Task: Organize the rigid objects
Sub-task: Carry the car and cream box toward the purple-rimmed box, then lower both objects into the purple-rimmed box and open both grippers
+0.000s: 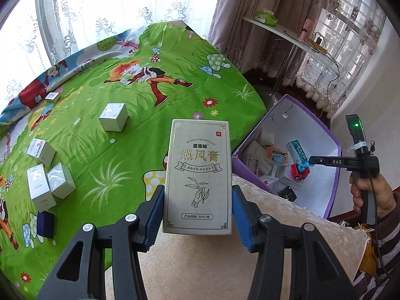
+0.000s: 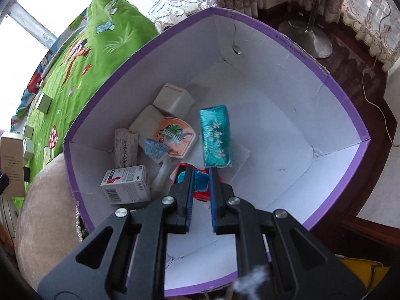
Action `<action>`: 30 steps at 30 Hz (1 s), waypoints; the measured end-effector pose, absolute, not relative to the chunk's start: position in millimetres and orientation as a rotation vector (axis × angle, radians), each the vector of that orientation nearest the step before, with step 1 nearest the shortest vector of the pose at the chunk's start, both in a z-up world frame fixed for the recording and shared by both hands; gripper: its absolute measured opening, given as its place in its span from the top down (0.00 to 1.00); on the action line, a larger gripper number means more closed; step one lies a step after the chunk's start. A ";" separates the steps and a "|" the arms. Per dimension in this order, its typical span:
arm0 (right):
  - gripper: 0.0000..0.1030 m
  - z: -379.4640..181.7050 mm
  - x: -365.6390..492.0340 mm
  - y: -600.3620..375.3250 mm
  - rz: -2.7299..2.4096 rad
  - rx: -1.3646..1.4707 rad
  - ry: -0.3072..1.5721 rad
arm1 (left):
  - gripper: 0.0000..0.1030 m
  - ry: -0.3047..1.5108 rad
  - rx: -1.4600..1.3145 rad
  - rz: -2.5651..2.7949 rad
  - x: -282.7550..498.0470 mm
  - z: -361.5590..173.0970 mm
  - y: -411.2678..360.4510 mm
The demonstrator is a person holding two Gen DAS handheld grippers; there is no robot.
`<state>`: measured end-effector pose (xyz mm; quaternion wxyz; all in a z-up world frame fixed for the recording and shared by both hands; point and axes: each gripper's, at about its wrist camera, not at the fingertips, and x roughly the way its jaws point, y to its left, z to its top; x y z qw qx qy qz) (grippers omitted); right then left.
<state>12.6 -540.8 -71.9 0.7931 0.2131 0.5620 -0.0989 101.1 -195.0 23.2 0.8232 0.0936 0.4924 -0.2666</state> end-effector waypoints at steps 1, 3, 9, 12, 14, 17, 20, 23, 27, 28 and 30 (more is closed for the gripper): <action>0.86 -72.8 13.2 -541.2 -0.218 0.454 1.208 | 0.49 1.048 0.199 -0.567 101.2 23.1 -195.0; 0.86 -74.1 14.6 -542.1 -0.228 0.451 1.205 | 0.49 1.048 0.201 -0.569 100.6 22.6 -196.0; 0.86 -81.2 24.2 -540.5 -0.210 0.460 1.207 | 0.49 1.048 0.202 -0.579 99.8 22.7 -200.8; 0.86 -81.8 24.4 -541.9 -0.219 0.463 1.217 | 0.49 1.046 0.204 -0.593 98.7 23.0 -205.5; 0.86 -82.9 23.9 -541.6 -0.221 0.463 1.232 | 0.49 1.048 0.200 -0.606 98.1 23.3 -208.9; 0.86 -80.9 23.2 -540.4 -0.212 0.469 1.237 | 0.49 1.053 0.191 -0.629 98.5 23.4 -215.7; 0.85 -74.0 21.3 -541.4 -0.207 0.483 1.228 | 0.49 1.057 0.195 -0.668 96.7 24.4 -229.2; 0.85 -61.9 19.2 -544.0 -0.206 0.494 1.202 | 0.49 1.074 0.193 -0.738 91.8 24.1 -249.5; 0.77 -37.7 13.4 -555.8 -0.227 0.517 1.128 | 0.49 1.117 0.238 -0.874 79.3 19.8 -293.7; 0.71 -31.4 11.2 -559.6 -0.242 0.520 1.108 | 0.49 1.129 0.254 -0.908 75.8 17.8 -304.4; 0.59 -19.4 6.9 -566.4 -0.269 0.518 1.072 | 0.49 1.164 0.303 -1.001 63.7 11.5 -333.1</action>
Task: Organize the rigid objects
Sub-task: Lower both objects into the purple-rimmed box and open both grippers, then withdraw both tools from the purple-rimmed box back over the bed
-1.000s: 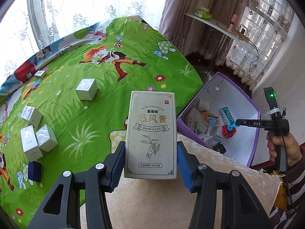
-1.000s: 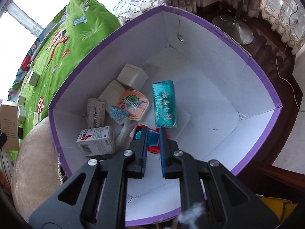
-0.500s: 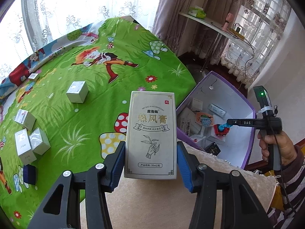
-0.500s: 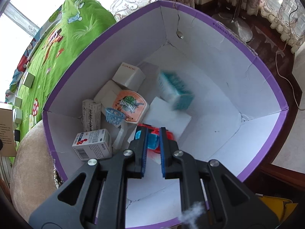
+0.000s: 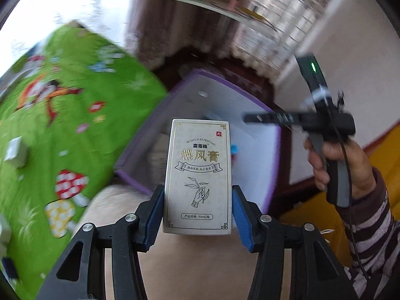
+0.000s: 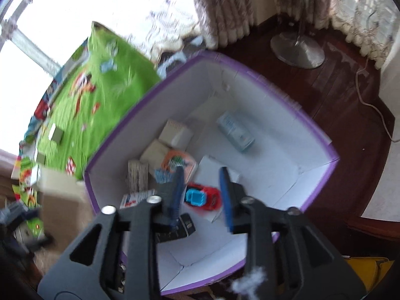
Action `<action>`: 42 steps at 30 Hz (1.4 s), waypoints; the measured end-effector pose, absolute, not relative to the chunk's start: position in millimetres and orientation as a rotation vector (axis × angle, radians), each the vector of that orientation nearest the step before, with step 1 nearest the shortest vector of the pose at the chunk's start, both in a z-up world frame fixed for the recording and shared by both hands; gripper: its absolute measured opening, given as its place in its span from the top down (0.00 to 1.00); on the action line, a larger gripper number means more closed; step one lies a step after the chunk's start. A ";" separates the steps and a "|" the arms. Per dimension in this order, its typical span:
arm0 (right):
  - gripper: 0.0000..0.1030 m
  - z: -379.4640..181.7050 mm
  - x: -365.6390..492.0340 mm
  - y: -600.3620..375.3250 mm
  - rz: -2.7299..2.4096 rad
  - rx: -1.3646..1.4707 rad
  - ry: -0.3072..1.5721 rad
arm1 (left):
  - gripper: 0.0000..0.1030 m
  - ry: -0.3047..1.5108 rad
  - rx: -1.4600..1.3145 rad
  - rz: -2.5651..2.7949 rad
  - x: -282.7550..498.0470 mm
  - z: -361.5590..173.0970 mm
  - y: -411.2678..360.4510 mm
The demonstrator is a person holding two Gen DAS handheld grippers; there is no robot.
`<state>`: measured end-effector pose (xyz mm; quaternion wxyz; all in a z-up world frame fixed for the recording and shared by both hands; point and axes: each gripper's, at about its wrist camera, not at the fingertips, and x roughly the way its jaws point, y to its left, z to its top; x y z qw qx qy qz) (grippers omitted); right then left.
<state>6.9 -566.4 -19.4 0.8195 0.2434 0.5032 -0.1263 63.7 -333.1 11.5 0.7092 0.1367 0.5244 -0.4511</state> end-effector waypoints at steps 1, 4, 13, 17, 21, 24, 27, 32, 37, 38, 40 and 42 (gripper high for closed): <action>0.51 -14.2 5.4 -568.6 -0.280 0.516 1.056 | 0.49 1.177 0.333 -1.034 58.5 7.9 -345.2; 0.45 -0.5 -2.1 -575.0 -0.309 0.507 1.011 | 0.49 1.215 0.455 -1.110 40.8 -8.5 -383.6; 0.43 7.5 -18.2 -594.7 -0.355 0.555 0.976 | 0.38 1.380 0.648 -1.210 24.7 -48.8 -444.7; 0.43 8.1 -14.8 -592.7 -0.346 0.547 0.975 | 0.34 1.412 0.611 -1.183 25.2 -50.9 -436.8; 0.43 8.5 -8.0 -584.7 -0.323 0.537 0.979 | 0.33 1.364 0.511 -1.171 34.1 -32.0 -414.5; 0.43 9.5 -2.5 -574.3 -0.299 0.518 0.988 | 0.33 1.295 0.482 -1.133 39.2 -20.5 -393.9; 0.43 12.1 3.4 -562.7 -0.282 0.500 0.995 | 0.33 1.243 0.457 -1.066 44.4 -10.4 -368.2; 0.42 17.3 18.0 -532.2 -0.227 0.451 1.008 | 0.33 1.210 0.329 -0.924 68.5 -0.5 -317.5; 0.40 24.9 39.3 -487.5 -0.137 0.382 1.019 | 0.33 1.162 0.169 -0.757 95.9 11.0 -257.0; 0.39 26.2 44.1 -477.9 -0.113 0.369 1.021 | 0.33 1.146 0.133 -0.720 100.7 13.3 -242.3; 0.38 29.1 55.3 -455.7 -0.064 0.339 1.025 | 0.33 1.133 0.065 -0.663 108.9 14.5 -216.9; 0.38 30.6 65.6 -438.5 -0.034 0.313 1.030 | 0.33 1.114 -0.001 -0.600 117.8 17.5 -189.4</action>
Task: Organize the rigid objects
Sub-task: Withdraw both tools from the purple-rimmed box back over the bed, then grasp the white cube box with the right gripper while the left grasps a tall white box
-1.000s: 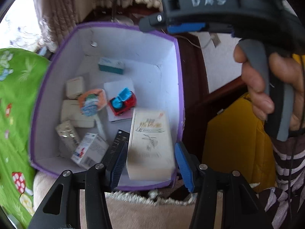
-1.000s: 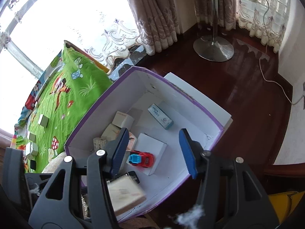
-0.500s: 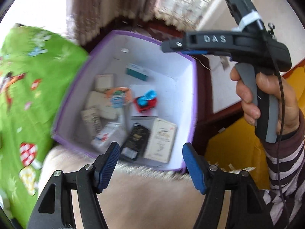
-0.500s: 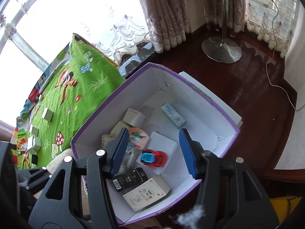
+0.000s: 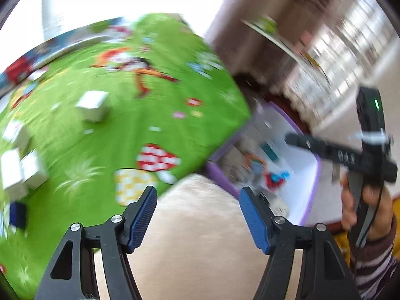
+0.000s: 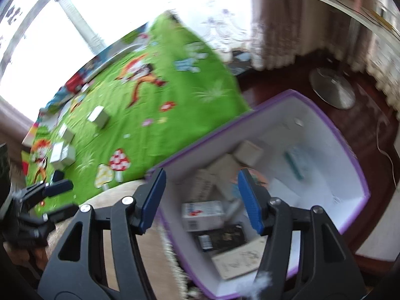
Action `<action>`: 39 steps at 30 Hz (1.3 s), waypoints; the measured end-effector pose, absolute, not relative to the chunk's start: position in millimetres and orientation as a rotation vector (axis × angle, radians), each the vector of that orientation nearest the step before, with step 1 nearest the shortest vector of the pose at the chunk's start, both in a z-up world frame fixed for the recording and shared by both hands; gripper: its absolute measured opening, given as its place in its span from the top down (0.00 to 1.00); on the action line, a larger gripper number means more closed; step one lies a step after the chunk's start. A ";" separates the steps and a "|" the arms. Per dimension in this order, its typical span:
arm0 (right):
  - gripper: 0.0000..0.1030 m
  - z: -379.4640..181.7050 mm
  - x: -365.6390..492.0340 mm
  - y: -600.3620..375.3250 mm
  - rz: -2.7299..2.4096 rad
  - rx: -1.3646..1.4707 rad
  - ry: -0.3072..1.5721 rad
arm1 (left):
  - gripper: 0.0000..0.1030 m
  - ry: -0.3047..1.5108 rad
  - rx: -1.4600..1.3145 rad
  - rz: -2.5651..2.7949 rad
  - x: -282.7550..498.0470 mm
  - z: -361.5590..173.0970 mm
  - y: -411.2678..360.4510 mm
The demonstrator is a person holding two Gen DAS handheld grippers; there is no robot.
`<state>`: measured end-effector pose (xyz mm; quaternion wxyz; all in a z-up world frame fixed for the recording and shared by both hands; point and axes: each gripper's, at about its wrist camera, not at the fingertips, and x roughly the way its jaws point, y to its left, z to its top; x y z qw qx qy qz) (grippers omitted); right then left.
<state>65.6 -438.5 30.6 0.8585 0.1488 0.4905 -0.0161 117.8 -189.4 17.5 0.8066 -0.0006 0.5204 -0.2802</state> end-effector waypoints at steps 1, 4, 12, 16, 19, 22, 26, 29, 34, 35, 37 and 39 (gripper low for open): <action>0.38 31.4 70.9 -430.2 -0.018 0.302 1.032 | 0.33 1.105 -0.040 -0.566 123.0 18.9 -173.3; 0.37 35.6 86.7 -404.5 0.028 0.262 1.032 | 0.33 1.078 -0.127 -0.471 134.4 21.4 -134.0; 0.35 34.6 127.5 -340.7 0.124 0.176 1.041 | 0.33 1.016 -0.359 -0.283 155.1 20.3 -37.0; 0.35 34.6 144.4 -313.2 0.174 0.136 1.044 | 0.33 1.004 -0.436 -0.207 164.1 18.0 -2.3; 0.34 34.0 157.4 -294.9 0.199 0.105 1.042 | 0.33 1.004 -0.499 -0.173 168.1 16.5 19.3; 0.34 32.1 168.8 -278.8 0.217 0.085 1.043 | 0.33 1.014 -0.549 -0.145 174.2 13.6 39.3; 0.34 29.7 181.1 -260.1 0.236 0.032 1.039 | 0.33 1.024 -0.593 -0.116 185.0 10.0 57.3; 0.34 26.1 189.6 -248.8 0.242 -0.005 1.038 | 0.33 1.045 -0.619 -0.101 192.6 3.1 68.9; 0.33 20.9 200.8 -237.8 0.236 -0.054 1.031 | 0.33 1.082 -0.655 -0.072 206.8 -12.4 87.4; 0.33 19.1 203.4 -235.9 0.235 -0.064 1.030 | 0.33 1.086 -0.663 -0.066 208.9 -15.2 90.8; 0.33 16.0 207.7 -233.2 0.237 -0.078 1.031 | 0.33 1.098 -0.676 -0.058 213.8 -22.6 97.0; 0.33 12.1 212.7 -230.8 0.246 -0.090 1.030 | 0.33 1.114 -0.693 -0.058 218.3 -30.8 100.7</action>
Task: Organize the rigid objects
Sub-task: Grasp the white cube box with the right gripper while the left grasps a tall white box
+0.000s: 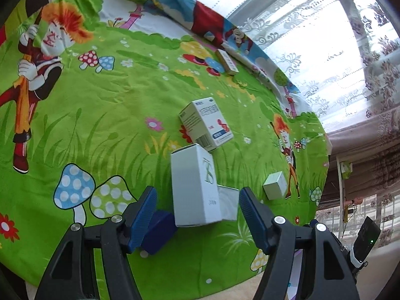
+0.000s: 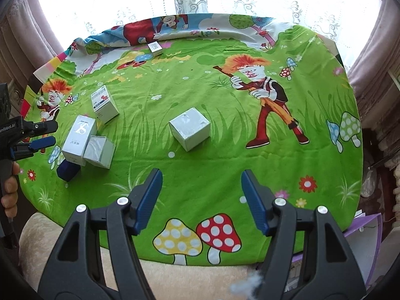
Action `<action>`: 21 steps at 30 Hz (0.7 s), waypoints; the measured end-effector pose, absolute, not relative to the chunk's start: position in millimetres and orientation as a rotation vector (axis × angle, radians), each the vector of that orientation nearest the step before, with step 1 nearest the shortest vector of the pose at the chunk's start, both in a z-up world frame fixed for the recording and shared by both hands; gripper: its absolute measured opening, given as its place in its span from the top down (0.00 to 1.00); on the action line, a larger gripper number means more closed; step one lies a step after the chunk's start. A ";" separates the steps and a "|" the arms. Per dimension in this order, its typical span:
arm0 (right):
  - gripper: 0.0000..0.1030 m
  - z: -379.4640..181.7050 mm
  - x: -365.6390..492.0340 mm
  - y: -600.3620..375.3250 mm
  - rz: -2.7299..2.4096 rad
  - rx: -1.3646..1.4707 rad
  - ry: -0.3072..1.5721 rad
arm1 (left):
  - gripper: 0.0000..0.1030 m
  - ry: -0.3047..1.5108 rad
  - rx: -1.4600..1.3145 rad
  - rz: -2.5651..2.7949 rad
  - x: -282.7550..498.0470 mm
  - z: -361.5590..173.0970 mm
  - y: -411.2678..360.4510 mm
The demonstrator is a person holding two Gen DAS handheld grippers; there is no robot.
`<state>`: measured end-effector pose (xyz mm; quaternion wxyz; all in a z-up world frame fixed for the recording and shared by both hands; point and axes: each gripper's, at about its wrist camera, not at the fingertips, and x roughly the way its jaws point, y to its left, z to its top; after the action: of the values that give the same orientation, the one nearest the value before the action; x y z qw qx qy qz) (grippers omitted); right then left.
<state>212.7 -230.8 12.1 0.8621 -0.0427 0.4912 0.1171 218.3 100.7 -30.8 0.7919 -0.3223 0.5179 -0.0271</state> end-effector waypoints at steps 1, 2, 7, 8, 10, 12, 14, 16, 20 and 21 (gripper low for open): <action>0.33 10.0 216.0 -229.0 0.253 -0.098 1.028 | 0.33 1.122 -0.702 -0.060 220.6 -34.7 102.0; 0.33 8.6 218.5 -226.8 0.259 -0.106 1.025 | 0.33 1.124 -0.710 -0.064 222.6 -37.8 103.1; 0.33 -0.7 236.2 -211.7 0.317 -0.160 1.013 | 0.33 1.144 -0.738 -0.095 229.3 -49.2 102.8; 0.33 -2.8 241.1 -207.7 0.338 -0.175 1.008 | 0.33 1.150 -0.741 -0.099 230.2 -51.2 102.1; 0.33 -5.0 248.2 -202.3 0.359 -0.204 1.003 | 0.33 1.156 -0.749 -0.112 231.6 -54.5 100.5; 0.33 -7.6 256.0 -196.6 0.386 -0.244 0.988 | 0.33 1.163 -0.755 -0.128 233.0 -57.0 98.2; 0.32 -10.6 262.4 -192.0 0.402 -0.285 0.979 | 0.33 1.173 -0.760 -0.127 234.2 -60.1 97.8; 0.32 -14.5 269.2 -188.0 0.436 -0.322 0.969 | 0.33 1.179 -0.769 -0.132 234.9 -63.1 98.1; 0.29 -25.2 281.8 -186.0 0.472 -0.338 0.986 | 0.39 1.188 -0.774 -0.155 236.6 -66.8 95.1; 0.29 -30.0 285.3 -184.7 0.484 -0.340 1.001 | 0.41 1.191 -0.773 -0.161 237.2 -67.8 93.8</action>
<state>285.3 -184.7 -30.0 0.8358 -0.1604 0.4727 0.2286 237.2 93.8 -67.8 0.7553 -0.3546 0.5463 -0.0736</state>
